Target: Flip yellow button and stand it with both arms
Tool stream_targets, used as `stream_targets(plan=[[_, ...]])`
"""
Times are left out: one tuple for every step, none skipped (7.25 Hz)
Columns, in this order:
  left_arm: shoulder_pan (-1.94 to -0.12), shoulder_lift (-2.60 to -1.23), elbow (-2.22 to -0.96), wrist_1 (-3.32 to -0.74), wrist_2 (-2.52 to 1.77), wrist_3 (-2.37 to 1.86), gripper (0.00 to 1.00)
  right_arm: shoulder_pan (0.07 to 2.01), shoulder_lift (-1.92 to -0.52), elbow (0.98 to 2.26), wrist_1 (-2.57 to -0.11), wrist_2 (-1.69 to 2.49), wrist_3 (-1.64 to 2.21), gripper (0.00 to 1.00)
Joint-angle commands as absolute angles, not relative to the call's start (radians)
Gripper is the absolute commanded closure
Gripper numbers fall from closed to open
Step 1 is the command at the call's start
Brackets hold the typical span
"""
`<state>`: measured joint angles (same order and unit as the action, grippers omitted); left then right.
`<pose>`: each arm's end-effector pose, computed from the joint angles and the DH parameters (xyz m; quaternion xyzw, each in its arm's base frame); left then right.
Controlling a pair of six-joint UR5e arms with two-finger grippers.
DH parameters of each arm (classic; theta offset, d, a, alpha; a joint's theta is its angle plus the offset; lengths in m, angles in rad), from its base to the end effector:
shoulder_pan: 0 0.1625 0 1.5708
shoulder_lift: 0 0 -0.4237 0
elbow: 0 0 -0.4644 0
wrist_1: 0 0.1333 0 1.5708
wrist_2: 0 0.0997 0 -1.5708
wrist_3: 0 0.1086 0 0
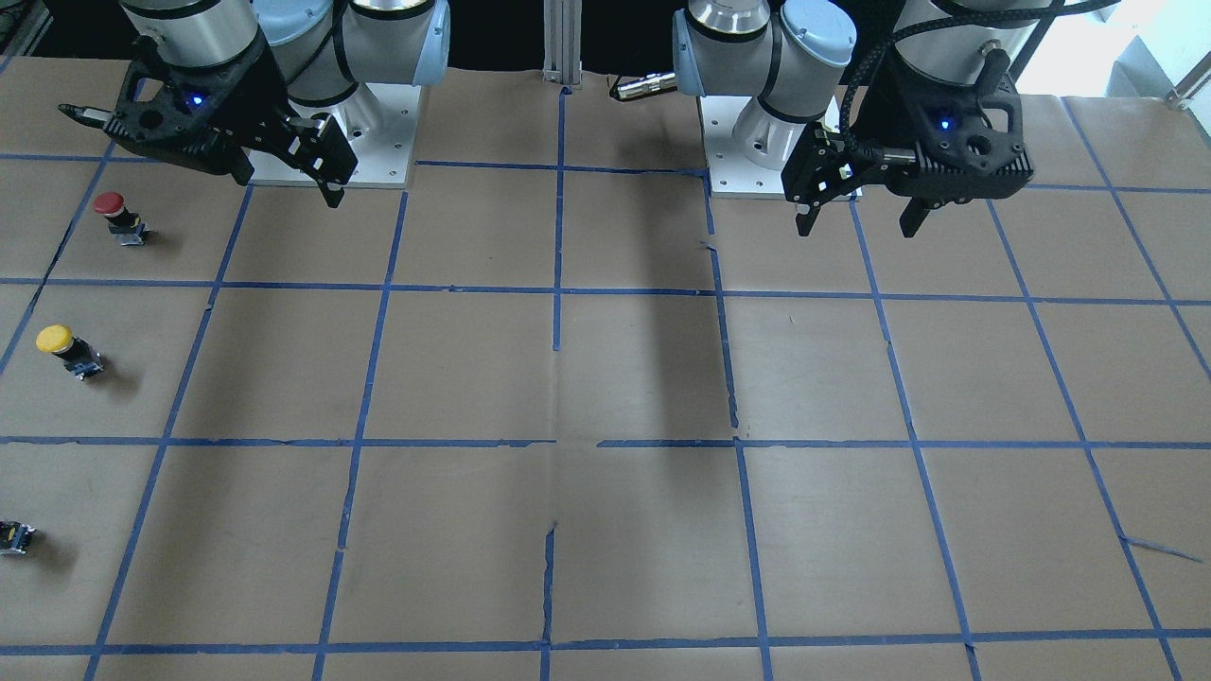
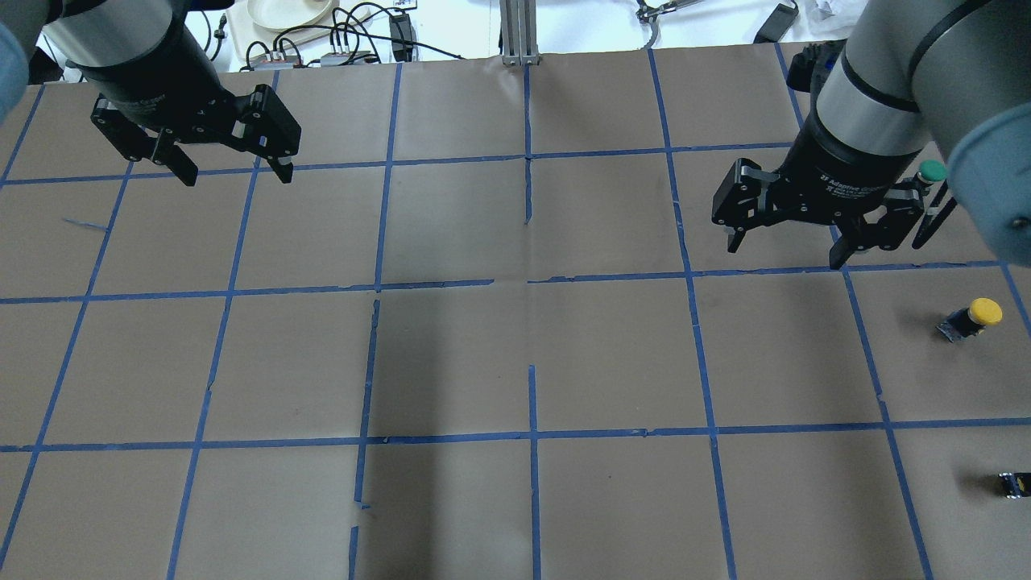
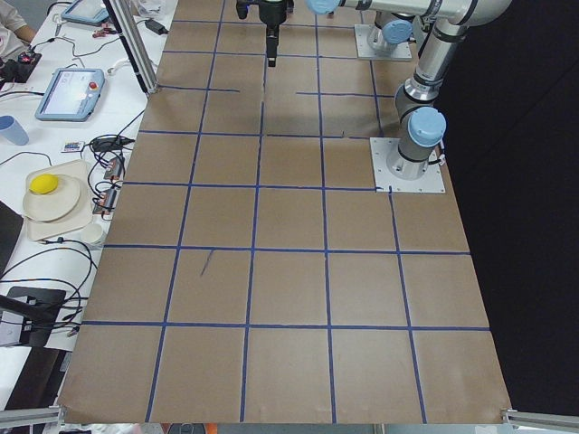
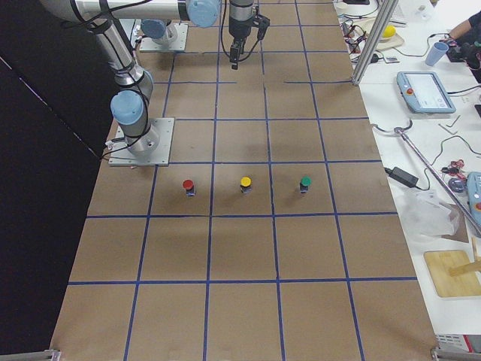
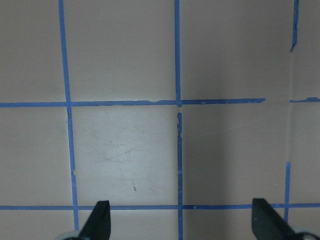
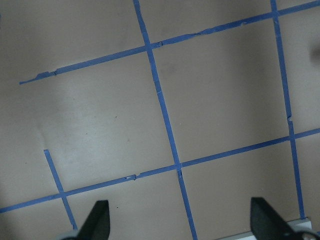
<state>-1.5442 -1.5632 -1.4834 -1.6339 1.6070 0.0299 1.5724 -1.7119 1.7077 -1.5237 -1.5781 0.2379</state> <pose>-0.1144 -0.5654 0.5249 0.0014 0.9997 -0.0154 0.0185 0.1333 -0.4995 0.4712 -0.1178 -0.9928 -0.0209 0.0062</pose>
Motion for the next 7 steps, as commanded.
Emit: stream_targets(plan=[[-1.545,-1.560,-1.480,-1.637,1.606,0.034,0.00,1.575,-1.715,1.706,-1.523,-1.568,0.236,0.00],[-1.545,-1.559,-1.483,-1.637,1.605,0.035,0.00,1.572,-1.715,1.703,-1.523,-1.571,0.235,0.00],[-1.545,-1.559,-1.483,-1.637,1.605,0.035,0.00,1.563,-1.713,1.703,-1.523,-1.571,0.233,0.00],[-1.545,-1.559,-1.483,-1.637,1.605,0.035,0.00,1.548,-1.713,1.703,-1.525,-1.568,0.233,0.00],[-1.545,-1.560,-1.482,-1.637,1.606,0.035,0.00,1.537,-1.713,1.704,-1.523,-1.571,0.233,0.00],[-1.545,-1.560,-1.480,-1.637,1.606,0.035,0.00,1.534,-1.715,1.703,-1.523,-1.571,0.233,0.00],[-1.545,-1.560,-1.482,-1.637,1.606,0.035,0.00,1.535,-1.715,1.703,-1.523,-1.574,0.235,0.00]])
